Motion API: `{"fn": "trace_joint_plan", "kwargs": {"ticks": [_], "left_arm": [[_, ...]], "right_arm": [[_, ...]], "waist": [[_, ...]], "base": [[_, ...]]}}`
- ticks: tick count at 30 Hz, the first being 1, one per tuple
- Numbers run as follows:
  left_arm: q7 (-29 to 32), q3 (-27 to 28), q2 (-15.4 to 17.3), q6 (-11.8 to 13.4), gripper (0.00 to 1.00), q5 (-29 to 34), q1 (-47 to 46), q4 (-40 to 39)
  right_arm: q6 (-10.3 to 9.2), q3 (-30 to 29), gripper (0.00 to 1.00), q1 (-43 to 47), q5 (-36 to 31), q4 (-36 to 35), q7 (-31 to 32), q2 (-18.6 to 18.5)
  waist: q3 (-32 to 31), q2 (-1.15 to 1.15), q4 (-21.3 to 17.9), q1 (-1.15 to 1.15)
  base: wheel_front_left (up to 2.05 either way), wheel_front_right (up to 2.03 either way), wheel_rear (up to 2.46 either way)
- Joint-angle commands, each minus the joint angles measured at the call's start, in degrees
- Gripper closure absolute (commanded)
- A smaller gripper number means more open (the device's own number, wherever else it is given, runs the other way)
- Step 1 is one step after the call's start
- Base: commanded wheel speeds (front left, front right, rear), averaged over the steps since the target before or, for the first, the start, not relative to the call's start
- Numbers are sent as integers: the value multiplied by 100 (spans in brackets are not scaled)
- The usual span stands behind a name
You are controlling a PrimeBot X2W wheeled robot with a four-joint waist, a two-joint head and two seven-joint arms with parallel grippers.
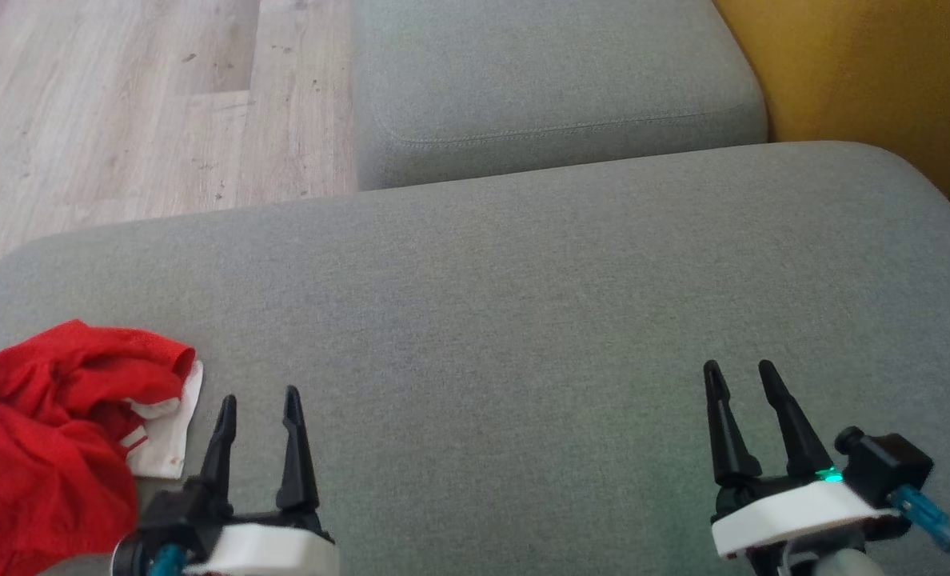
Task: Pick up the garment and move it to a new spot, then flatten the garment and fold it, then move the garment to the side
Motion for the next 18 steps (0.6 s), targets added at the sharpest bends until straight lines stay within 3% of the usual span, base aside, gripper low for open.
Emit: {"fn": "trace_joint_plan", "kwargs": {"ticks": [1, 18], "left_arm": [[-112, 66, 88, 63, 0, 255, -102, -255], [-384, 98, 20, 264, 0, 1226, 57, -85]], "right_arm": [[-3, 167, 0, -99, -264, -240, -119, -49], [-4, 393, 0, -5, -1482, -160, -389, -58]], "waist": [[-12, 0, -10, 0], [-107, 0, -110, 0]], "base": [[0, 0, 0], [0, 0, 0]]}}
